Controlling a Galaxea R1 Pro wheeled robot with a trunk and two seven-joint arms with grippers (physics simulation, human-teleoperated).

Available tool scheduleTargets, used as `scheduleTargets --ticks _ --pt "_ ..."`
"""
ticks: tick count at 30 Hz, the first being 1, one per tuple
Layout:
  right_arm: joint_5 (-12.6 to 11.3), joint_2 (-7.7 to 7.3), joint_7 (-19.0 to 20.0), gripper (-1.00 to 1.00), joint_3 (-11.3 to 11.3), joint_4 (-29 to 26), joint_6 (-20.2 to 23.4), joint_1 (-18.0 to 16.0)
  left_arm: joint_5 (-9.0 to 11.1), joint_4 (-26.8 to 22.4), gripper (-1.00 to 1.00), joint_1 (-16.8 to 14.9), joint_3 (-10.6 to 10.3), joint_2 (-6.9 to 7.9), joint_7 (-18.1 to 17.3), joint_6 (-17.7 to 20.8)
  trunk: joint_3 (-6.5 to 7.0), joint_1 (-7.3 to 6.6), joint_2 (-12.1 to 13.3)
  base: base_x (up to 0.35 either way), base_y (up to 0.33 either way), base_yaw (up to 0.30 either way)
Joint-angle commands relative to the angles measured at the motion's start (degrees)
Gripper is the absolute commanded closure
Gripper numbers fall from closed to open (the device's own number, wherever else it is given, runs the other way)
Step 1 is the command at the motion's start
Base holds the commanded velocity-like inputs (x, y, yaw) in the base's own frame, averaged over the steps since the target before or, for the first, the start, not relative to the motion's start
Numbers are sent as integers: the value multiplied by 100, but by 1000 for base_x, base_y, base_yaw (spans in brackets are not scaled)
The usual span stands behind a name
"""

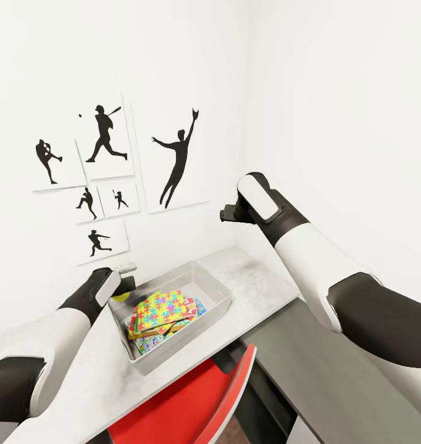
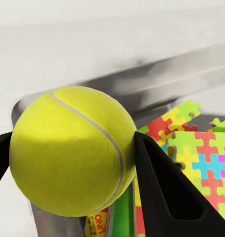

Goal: Put all the toys in the child's room - the three board games (two on the bed and one on the table), the two jigsaw puzzles on the table, and the tennis ball on the table - inside the toy box on the table in the child's room.

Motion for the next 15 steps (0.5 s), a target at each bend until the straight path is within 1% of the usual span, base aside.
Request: scheduleTargets --ticks 1,6,9,12,14,15 --pt "-52 0 -58 -100 13 -2 9 -8 41 -4 100 -3 -56 8 37 22 -14 4 -14 0 0 0" --pt "-52 0 -57 -100 13 -2 9 -8 42 5 100 -2 -68 -9 37 22 -14 4 -14 0 0 0" --pt "-52 0 -54 -100 13 -2 9 -7 36 6 100 -2 -72 -66 37 9 -14 4 -14 0 0 0" --pt "-52 0 -50 -100 13 -2 9 -8 35 8 100 0 -78 -99 33 -94 -14 4 -14 0 0 0" --pt "-52 0 -50 -100 13 -2 9 -8 34 17 100 1 -148 -110 30 -159 -14 4 -14 0 0 0" --pt "-52 0 -49 -100 13 -2 9 -8 34 20 100 -1 -230 -117 29 -179 -14 4 -14 0 0 0"
